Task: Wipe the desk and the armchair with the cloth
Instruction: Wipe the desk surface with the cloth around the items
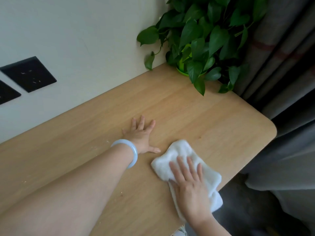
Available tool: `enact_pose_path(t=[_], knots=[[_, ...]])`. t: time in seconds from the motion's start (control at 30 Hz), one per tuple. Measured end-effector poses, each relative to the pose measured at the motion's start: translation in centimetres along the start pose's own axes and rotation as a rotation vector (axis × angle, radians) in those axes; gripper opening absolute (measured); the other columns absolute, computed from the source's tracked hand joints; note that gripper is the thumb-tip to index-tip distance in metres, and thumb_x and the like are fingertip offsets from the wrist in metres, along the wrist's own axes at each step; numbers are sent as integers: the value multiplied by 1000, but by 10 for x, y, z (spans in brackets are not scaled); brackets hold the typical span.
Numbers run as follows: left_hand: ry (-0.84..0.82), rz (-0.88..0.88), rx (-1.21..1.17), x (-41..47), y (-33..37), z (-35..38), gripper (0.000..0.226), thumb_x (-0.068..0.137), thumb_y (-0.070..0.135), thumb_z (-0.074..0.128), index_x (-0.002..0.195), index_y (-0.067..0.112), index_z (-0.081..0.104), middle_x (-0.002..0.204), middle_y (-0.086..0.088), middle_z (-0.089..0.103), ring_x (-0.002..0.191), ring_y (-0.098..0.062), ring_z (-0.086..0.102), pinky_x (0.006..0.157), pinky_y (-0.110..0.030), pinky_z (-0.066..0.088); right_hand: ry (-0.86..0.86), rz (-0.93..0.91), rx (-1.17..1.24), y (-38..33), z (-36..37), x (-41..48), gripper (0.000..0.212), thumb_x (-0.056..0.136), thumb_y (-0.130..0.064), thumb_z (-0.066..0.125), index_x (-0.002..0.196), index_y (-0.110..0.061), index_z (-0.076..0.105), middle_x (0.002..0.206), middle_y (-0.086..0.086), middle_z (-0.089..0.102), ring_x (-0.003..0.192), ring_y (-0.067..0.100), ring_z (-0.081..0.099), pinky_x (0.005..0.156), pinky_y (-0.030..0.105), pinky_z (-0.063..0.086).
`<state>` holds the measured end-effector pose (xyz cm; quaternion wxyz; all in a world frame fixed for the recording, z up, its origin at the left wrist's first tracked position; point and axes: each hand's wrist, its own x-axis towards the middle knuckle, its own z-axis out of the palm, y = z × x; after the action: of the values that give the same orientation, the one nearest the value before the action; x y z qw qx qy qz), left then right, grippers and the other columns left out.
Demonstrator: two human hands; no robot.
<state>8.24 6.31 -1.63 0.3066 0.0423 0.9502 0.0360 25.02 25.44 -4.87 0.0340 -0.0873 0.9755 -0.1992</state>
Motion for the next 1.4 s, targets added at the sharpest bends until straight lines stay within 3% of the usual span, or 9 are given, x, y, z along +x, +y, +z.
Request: enact_pose_path(t=[0.1,0.3,0.47,0.6,0.83,1.03,1.17,1.3,1.4], knots=[[-13,53,18,-13,-13,9,125,64,77,66,147,42,-20,153,0,-39,144,-27,-29,113,-67,4,-45,-161,-31,43,-20,18,47,100,-46,29,137,-26,49,148,5,44,139,32,35,116,51,17],[-34,66,54,-38,-38,39,140,52,79,72,142,44,-30,144,5,-51,135,-27,-44,109,-69,-11,141,493,-11,90,-58,126,51,100,-44,23,146,-25,32,158,6,24,148,29,7,119,54,1],[5,73,32,-44,-37,33,139,53,76,74,151,33,-15,151,3,-42,140,-27,-36,111,-70,-4,-4,79,-34,-31,10,95,49,100,-42,29,145,-25,38,157,7,27,147,33,13,119,52,3],[80,-46,-10,-62,-73,38,146,50,79,72,147,34,-28,150,-1,-43,139,-30,-37,111,-69,-5,-104,-133,-66,-2,0,106,49,99,-44,26,146,-33,33,159,-1,24,149,20,7,120,45,0],[-3,-354,-203,-84,-164,50,152,44,81,73,144,34,-32,140,3,-54,137,-31,-40,110,-71,0,75,491,-75,25,-36,224,50,100,-39,26,147,-21,28,157,9,22,144,34,11,116,58,7],[7,-328,-227,-85,-163,48,152,45,78,75,145,35,-30,143,4,-52,136,-29,-41,110,-72,-1,-108,-22,-153,-142,51,185,51,102,-39,22,151,-27,16,162,6,8,148,32,-2,117,55,-5],[-19,-317,-241,-89,-163,46,149,48,78,74,145,35,-31,145,4,-50,136,-29,-42,111,-70,-4,-235,-327,-194,-119,45,191,51,101,-40,22,151,-32,16,162,-3,6,149,23,-6,119,49,-6],[-8,-308,-250,-88,-165,49,149,49,76,75,145,34,-31,145,4,-50,135,-30,-43,110,-72,-3,-71,63,-274,-9,-4,245,49,99,-34,28,148,-31,25,161,0,11,147,28,6,116,54,12],[8,-315,-243,-85,-164,53,151,48,77,75,144,33,-32,144,2,-51,134,-32,-43,109,-72,-5,10,379,-184,-7,-20,266,50,99,-35,25,148,-24,26,158,7,17,145,34,9,115,56,10]])
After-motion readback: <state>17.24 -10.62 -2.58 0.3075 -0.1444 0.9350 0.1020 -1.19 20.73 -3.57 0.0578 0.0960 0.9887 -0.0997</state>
